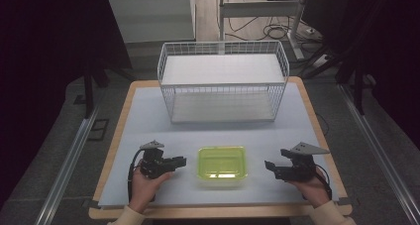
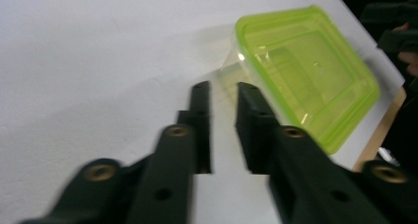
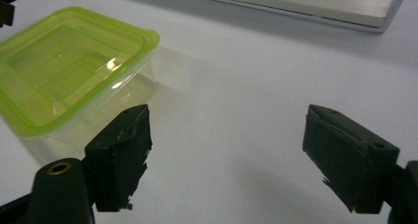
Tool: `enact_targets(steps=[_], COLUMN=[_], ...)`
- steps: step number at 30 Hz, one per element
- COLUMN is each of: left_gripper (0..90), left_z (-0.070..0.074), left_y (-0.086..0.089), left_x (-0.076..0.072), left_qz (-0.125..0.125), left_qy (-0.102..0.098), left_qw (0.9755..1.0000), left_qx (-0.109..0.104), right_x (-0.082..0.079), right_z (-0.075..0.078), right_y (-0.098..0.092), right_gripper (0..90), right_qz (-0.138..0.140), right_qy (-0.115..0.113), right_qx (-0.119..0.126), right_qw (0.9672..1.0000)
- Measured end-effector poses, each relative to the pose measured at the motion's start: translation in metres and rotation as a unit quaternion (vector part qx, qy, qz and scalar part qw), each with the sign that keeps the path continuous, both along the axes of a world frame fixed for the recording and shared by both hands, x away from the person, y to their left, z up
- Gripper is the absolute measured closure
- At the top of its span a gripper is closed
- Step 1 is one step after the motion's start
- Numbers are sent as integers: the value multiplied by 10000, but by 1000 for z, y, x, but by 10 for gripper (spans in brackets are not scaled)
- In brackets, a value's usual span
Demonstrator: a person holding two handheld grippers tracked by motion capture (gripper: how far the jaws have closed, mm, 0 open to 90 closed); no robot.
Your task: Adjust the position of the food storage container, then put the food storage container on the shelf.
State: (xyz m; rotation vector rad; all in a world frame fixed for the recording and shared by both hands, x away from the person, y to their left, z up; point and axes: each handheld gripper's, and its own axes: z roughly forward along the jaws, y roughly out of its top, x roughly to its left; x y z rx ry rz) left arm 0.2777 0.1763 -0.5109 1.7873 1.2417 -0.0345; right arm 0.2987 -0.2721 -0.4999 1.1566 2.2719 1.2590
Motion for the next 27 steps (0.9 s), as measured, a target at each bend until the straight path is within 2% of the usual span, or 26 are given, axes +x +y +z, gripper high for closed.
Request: enact_targets(steps=[1, 2, 3, 4, 7, 8, 11, 16, 17, 19, 21, 23, 25, 26, 27], left_gripper=[663, 557, 527, 486, 469, 464, 450, 442, 439, 438, 439, 442, 443, 447, 449], left_z=[1, 3, 3, 5, 6, 6, 7, 7, 7, 7, 6, 6, 4, 3, 3], left_y=[0, 1, 1, 1, 1, 0, -1, -2, -4, -5, -5, -7, -8, -10, -10], left_x=[0, -1, -1, -1, -2, -2, -2, -1, -1, -1, 0, 1, 2, 4, 4], left_qz=[-35, -38, -38, -39, -42, -107, -163, -225, -242, -258, -280, -307, -341, -367, -367], left_qy=[28, 5, 5, 46, 76, 88, 144, 162, 180, 208, 219, 281, 336, 388, 388], left_qw=[10000, 10000, 10000, 9999, 9998, 9997, 9994, 9992, 9991, 9989, 9987, 9982, 9977, 9973, 9973], left_qx=[-42, -53, -53, -82, -177, -215, -258, -279, -296, -345, -355, -423, -483, -510, -510], right_x=[0, 0, 0, 0, 0, -1, -1, -2, -1, -1, -1, -1, -1, 0, 0], right_z=[0, 1, 1, 2, 2, 3, 5, 4, 4, 4, 4, 4, 4, 3, 3], right_y=[0, 0, 0, 1, 1, 1, 2, 4, 5, 6, 7, 10, 11, 14, 14], right_gripper=[190, 200, 200, 208, 221, 229, 249, 270, 287, 297, 302, 327, 333, 351, 351], right_qz=[26, 60, 60, 94, 144, 193, 268, 350, 399, 443, 461, 560, 586, 612, 612], right_qy=[25, 115, 115, 212, 271, 348, 451, 599, 763, 878, 925, 1043, 1095, 1202, 1202], right_qx=[34, 130, 130, 205, 265, 369, 525, 641, 792, 898, 952, 1092, 1123, 1223, 1223], right_qw=[10000, 9998, 9998, 9995, 9992, 9985, 9972, 9955, 9931, 9911, 9901, 9869, 9859, 9833, 9833])
